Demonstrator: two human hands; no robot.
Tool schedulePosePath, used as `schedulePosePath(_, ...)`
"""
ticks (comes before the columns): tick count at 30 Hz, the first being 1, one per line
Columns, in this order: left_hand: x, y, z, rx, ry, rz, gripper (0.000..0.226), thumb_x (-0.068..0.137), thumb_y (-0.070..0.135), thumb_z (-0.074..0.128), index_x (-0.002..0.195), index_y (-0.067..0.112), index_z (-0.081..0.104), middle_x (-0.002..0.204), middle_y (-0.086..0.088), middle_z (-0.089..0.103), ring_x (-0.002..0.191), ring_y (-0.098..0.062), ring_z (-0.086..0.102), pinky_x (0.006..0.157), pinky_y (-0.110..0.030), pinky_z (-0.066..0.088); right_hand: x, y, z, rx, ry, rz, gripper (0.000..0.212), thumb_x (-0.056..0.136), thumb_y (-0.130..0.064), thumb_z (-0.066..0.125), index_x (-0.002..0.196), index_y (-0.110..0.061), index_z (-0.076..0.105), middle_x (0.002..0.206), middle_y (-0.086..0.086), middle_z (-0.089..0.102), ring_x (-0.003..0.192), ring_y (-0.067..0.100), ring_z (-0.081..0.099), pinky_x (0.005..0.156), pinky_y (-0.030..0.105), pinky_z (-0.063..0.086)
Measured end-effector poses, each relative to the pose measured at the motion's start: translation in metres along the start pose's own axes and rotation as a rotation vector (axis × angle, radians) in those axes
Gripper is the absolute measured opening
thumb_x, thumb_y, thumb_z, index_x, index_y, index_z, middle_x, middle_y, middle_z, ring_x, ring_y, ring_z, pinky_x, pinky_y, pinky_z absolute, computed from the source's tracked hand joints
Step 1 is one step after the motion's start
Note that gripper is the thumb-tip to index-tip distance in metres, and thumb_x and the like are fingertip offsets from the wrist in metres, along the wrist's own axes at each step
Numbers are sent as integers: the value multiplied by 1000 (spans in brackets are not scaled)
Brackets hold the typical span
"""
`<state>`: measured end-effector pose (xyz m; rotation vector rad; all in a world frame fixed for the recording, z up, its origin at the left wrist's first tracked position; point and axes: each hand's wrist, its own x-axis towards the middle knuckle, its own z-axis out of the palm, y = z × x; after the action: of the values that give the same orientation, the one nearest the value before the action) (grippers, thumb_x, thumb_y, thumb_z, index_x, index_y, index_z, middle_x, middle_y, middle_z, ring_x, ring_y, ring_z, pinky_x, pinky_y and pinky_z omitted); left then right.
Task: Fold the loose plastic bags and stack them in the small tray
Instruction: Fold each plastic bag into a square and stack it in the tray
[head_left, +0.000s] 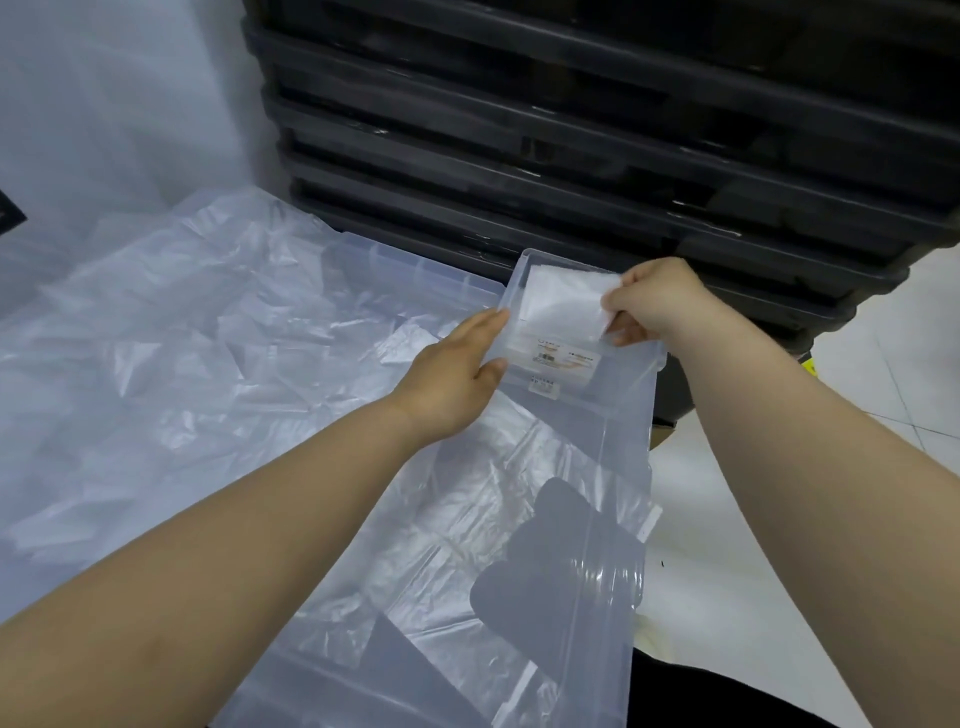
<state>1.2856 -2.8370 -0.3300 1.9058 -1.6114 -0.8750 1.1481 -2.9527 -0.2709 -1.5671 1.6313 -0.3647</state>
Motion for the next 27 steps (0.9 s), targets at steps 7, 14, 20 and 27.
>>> schedulePosePath(7, 1, -1, 1, -28, -14, 2, 52, 100, 21, 34, 148, 24, 12, 155, 9, 7, 142, -13, 14, 114, -29, 16, 18, 3, 16, -311, 28, -101, 18, 90, -1, 52, 106, -3, 59, 92, 16, 64, 70, 22, 61, 78, 34, 55)
schedulePosePath(14, 1, -4, 2, -48, -24, 8, 54, 100, 21, 35, 148, 26, 11, 155, 11, 9, 141, -13, 16, 114, -29, 19, 16, 2, 8, -614, 31, -243, 28, 86, -19, 62, 112, -8, 59, 101, 10, 62, 94, 24, 59, 80, 32, 48)
schedulePosePath(20, 1, -5, 3, -70, -18, 7, 54, 100, 21, 36, 148, 26, 12, 155, 11, 9, 140, -14, 20, 114, -33, 21, 13, 3, -9, -672, 184, -447, 29, 88, -14, 59, 116, -8, 59, 110, 9, 62, 102, 24, 56, 86, 33, 47)
schedulePosePath(27, 3, -7, 3, -75, -28, 11, 55, 99, 22, 36, 148, 28, 11, 155, 12, 9, 139, -13, 23, 114, -34, 23, 25, 2, 22, -477, -157, -401, 17, 86, -5, 58, 101, -11, 64, 72, -8, 51, 64, 3, 48, 59, 14, 41)
